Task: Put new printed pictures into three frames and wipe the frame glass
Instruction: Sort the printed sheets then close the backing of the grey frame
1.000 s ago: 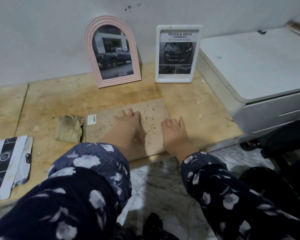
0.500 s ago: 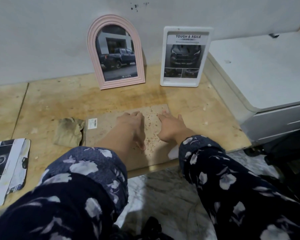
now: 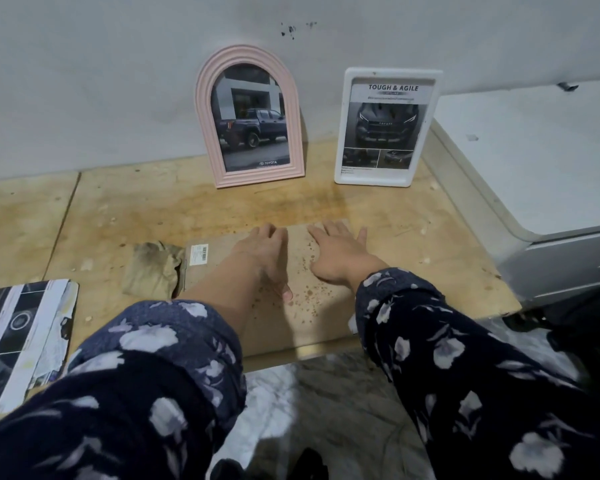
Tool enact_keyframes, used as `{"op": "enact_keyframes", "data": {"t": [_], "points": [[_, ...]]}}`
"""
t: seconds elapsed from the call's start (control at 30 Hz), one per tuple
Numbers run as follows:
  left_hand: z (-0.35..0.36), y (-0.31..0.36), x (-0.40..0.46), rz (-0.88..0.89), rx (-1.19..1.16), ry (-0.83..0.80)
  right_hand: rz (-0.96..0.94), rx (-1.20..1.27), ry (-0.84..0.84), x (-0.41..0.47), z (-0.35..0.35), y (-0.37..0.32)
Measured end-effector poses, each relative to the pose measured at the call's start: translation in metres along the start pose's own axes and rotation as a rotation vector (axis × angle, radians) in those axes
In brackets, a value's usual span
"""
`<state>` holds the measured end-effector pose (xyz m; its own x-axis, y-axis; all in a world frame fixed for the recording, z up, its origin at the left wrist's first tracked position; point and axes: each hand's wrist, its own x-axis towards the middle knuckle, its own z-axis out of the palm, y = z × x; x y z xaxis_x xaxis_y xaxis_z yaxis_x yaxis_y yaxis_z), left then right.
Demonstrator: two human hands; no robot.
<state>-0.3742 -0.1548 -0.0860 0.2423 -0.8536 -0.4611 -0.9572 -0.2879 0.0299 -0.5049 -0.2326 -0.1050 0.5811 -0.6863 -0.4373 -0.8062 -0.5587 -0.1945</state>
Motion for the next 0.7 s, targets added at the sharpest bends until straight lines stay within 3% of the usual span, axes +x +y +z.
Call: {"op": "enact_keyframes", "data": {"t": [0.1,0.27,0.7], "points": [[0.005,-0.005,-0.001,-0.107,0.067,-0.004,0.014,-0.056,-0.029,0.005,0.0,-0.006],[0.002,-0.008,-0.003,-0.109,0.102,-0.03,-0.021,-0.2,0.022,0.005,-0.008,-0.004],[0.014,-0.016,0.0,-0.124,0.038,-0.112,-0.024,-0.063,0.012,0.017,-0.006,-0.004]]}}
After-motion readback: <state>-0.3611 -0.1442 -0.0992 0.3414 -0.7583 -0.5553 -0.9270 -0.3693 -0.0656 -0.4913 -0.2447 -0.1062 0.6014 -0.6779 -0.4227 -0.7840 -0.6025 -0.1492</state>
